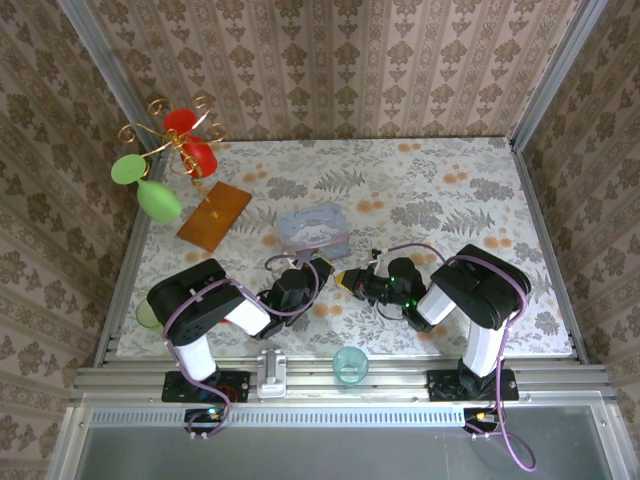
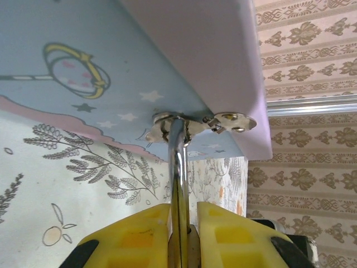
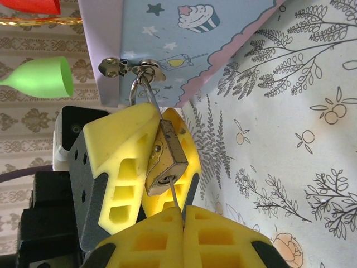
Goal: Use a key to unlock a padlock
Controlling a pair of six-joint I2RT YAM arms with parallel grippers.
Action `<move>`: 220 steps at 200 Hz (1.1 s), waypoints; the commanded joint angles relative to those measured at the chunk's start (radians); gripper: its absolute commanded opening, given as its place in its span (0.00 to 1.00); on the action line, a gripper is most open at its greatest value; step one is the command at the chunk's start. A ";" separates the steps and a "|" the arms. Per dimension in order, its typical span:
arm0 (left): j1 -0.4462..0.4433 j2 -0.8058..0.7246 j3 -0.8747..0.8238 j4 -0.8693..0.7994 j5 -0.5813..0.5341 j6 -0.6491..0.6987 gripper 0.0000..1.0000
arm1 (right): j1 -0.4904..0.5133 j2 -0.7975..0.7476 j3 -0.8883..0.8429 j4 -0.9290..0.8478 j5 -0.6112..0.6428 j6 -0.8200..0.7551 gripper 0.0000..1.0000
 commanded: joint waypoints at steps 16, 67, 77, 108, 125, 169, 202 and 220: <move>-0.041 -0.002 0.011 0.140 0.146 -0.008 0.00 | -0.089 -0.014 0.051 0.043 -0.096 0.066 0.00; -0.037 -0.004 0.022 0.147 0.163 -0.006 0.00 | -0.115 0.049 0.098 0.044 -0.173 0.128 0.00; -0.037 -0.005 0.021 0.146 0.162 -0.003 0.00 | -0.119 0.061 0.100 0.045 -0.175 0.144 0.00; -0.037 0.000 0.025 0.146 0.160 -0.003 0.00 | -0.093 0.068 0.087 0.046 -0.127 0.140 0.00; -0.037 0.006 0.038 0.145 0.169 -0.003 0.00 | -0.091 0.060 0.078 0.047 -0.092 0.137 0.00; -0.038 0.010 0.046 0.125 0.169 -0.001 0.00 | -0.072 0.017 0.078 0.042 -0.001 0.138 0.00; -0.044 0.028 0.062 0.129 0.181 -0.007 0.00 | -0.061 0.036 0.088 0.044 0.059 0.120 0.00; -0.049 0.028 0.065 0.128 0.183 -0.012 0.00 | -0.059 0.057 0.116 0.045 0.072 0.119 0.00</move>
